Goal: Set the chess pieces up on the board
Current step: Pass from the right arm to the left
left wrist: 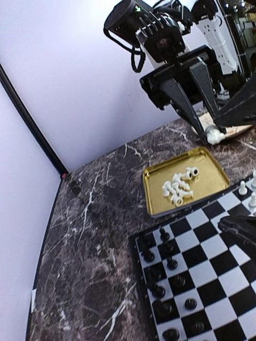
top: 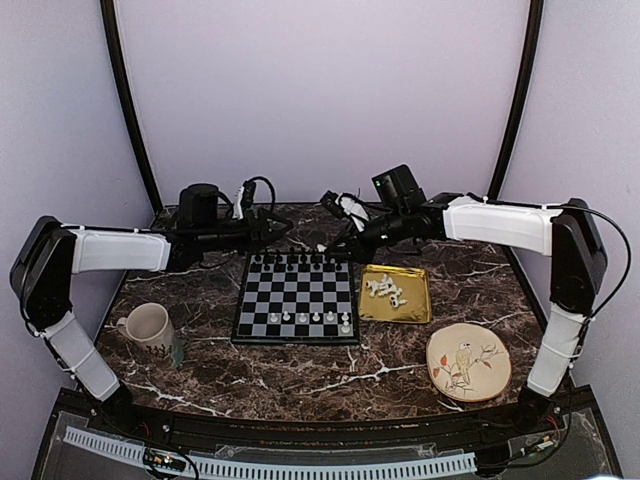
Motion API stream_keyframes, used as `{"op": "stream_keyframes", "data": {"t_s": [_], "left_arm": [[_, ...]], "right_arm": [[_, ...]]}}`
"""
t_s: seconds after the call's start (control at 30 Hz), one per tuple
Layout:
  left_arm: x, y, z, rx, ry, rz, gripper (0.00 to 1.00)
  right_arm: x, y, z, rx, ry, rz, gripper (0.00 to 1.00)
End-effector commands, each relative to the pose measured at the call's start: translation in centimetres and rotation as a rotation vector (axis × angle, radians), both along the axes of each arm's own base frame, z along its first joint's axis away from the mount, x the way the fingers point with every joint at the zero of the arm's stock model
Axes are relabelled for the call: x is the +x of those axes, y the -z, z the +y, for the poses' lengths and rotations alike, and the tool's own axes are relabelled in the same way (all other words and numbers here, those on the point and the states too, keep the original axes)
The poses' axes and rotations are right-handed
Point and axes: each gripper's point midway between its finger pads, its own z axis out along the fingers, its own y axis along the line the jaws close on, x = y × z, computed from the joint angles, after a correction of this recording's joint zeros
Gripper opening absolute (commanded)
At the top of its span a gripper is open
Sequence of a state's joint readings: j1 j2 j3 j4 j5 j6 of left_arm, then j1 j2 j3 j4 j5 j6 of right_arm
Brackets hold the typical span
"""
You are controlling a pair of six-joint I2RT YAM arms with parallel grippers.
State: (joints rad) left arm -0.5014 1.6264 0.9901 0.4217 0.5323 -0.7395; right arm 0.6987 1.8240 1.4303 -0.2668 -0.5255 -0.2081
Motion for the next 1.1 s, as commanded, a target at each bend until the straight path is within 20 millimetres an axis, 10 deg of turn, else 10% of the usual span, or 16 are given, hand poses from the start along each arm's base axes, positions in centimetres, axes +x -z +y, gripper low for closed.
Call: {"op": "stream_keyframes", "data": {"t_s": [0.0,0.33,1.07], "left_arm": [[-1.9,-1.9,-3.3,-0.159,0.106,0.054,0.56],[-3.5,0.6,-7.3,-0.110,0.180,0.147,0.47],[-3.9,0.8,-8.6,-0.176,0.244,0.149,0.13]], "right_arm": [[-0.6,-0.1,0.3,0.030,-0.021,0.010,0.09],[-0.6,0.1,0.2,0.037,-0.017,0.027,0.10],[-1.2,0.3,0.3,0.045,-0.051,0.053,0.11]]}}
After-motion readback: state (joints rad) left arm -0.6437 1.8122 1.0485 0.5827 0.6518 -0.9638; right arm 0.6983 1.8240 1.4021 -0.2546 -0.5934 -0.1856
